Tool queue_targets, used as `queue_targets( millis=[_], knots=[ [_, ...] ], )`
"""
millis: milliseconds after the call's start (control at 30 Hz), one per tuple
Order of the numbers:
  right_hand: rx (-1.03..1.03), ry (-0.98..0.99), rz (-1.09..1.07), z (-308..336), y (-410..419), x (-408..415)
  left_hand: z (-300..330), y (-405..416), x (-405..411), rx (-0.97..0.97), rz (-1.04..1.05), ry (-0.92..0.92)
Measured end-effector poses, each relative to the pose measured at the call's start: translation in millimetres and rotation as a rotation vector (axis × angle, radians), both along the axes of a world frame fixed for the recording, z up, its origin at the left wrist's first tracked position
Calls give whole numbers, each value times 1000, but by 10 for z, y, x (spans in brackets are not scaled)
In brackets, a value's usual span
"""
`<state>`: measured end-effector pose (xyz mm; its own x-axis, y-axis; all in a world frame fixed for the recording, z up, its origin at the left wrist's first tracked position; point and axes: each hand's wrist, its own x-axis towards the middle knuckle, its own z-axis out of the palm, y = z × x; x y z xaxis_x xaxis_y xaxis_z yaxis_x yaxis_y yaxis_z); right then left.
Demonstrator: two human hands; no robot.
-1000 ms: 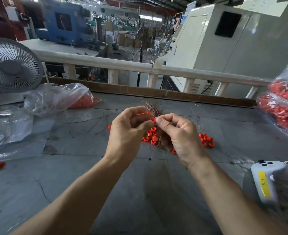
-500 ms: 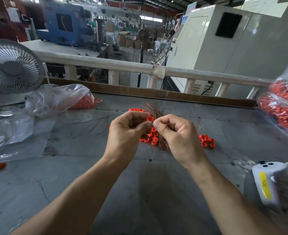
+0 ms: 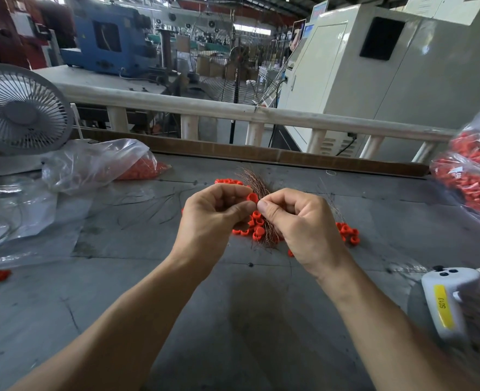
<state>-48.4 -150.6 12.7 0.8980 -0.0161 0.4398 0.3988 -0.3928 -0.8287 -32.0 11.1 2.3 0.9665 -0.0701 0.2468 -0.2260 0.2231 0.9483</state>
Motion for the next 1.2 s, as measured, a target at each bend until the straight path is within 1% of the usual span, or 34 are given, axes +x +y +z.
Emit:
queue_targets(
  millis=[200,333,533,767,1100,1200],
  knots=[
    [3,16,-21,20,-1,-14,3,-3,-2,-17,-22,0],
    [47,34,-47,39,1,-29,8,3,-9,-27,-34,31],
    [55,39,-58,36,-8,-30,10,16,-7,-55,-68,95],
    [51,43,-81,33,-29,-10,8,30,19,-62,-97,111],
    [53,60,-10,45,-35,-29,35,75,40,-66,-117,95],
    [101,77,21,39,-45,-11,39,79,42,-56,-141,103]
  ],
)
